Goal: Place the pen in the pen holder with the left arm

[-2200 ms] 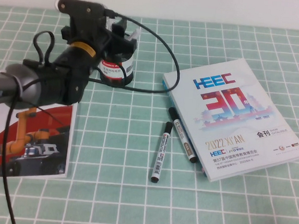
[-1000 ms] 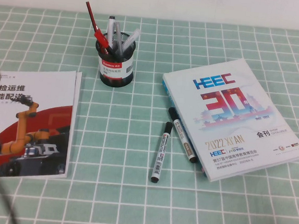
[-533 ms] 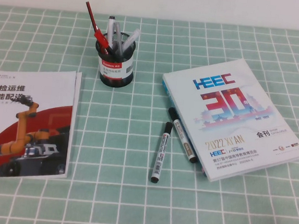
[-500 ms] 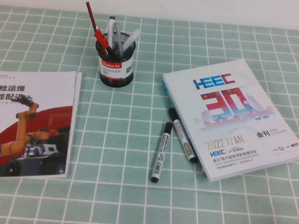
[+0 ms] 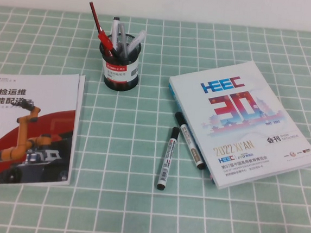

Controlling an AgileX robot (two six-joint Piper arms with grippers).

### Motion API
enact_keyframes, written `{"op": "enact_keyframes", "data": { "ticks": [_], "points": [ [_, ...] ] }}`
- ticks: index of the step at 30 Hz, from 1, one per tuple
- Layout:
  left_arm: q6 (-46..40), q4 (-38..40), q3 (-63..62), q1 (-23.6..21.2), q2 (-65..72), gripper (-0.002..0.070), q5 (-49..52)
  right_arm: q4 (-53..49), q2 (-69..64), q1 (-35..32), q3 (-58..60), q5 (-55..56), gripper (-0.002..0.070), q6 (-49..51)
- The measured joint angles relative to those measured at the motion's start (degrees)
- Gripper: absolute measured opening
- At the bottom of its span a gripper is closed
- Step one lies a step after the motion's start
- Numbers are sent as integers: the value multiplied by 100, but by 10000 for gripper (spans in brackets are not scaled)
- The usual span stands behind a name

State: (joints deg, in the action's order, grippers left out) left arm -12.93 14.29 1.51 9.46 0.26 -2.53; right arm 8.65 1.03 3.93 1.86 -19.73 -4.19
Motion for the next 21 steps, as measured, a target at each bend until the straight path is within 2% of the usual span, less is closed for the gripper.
{"op": "enact_keyframes", "data": {
  "ticks": [5,13,21],
  "points": [
    [384,-346,0,-255,-72,0,911,0,0,0,0,0,-20,0],
    [582,-696,0,-277,-72,0,2286,0,0,0,0,0,-20,0],
    [582,-744,-11,-277,-75,0,2378,0,0,0,0,0,-20,0]
  ]
}}
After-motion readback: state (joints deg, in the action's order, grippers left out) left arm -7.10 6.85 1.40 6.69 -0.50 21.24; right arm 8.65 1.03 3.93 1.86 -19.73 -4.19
